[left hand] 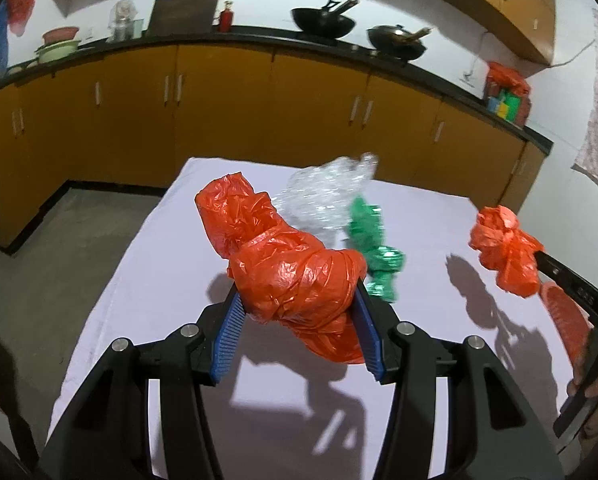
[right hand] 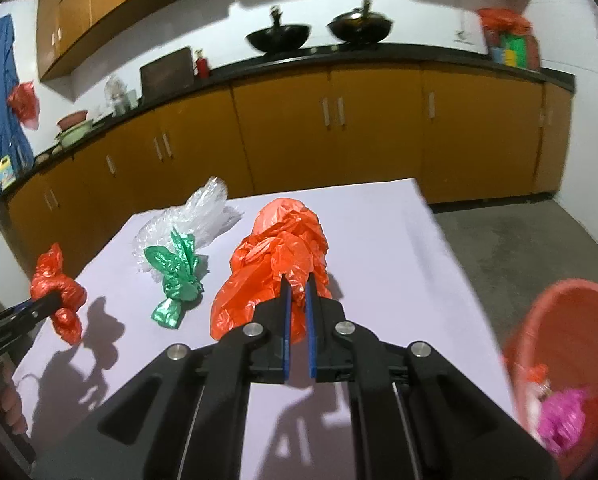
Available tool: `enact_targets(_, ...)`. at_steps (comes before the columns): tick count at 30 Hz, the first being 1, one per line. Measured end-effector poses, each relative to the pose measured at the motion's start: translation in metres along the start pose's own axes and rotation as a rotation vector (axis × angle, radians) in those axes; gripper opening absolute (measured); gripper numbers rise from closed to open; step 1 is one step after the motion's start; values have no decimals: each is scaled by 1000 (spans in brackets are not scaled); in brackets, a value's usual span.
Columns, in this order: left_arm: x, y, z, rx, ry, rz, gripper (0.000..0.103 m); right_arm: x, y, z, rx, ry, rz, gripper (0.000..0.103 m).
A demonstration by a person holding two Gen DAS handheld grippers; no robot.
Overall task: Collect trash
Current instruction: 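Carry both red bags over the orange basket with both tools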
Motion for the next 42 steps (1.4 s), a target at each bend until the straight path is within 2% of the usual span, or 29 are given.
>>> enact_targets(11,-14,72,2,90,-2,132,52,-91,92,17,119,61,187,8)
enact_targets(20,-11,136,7,149,-31,253,52,-135,149,31,193,88,305,8)
enact_targets(30,7,197,15,217,-75,364,52,-157,183,43,222,99,376,5)
enact_targets(42,25,246,28,260,-112,430,52,-144,216,38,225,112,429,4)
Point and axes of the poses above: each gripper's, at about its wrist camera, not at the fingertips, and x roughly the way its jaws point, y to its right, z to its underside, the point moved 1 cm from there along x, roughly the way its jaws point, and after that the axes turned 15 degrees about z, right-handed, at the moved point
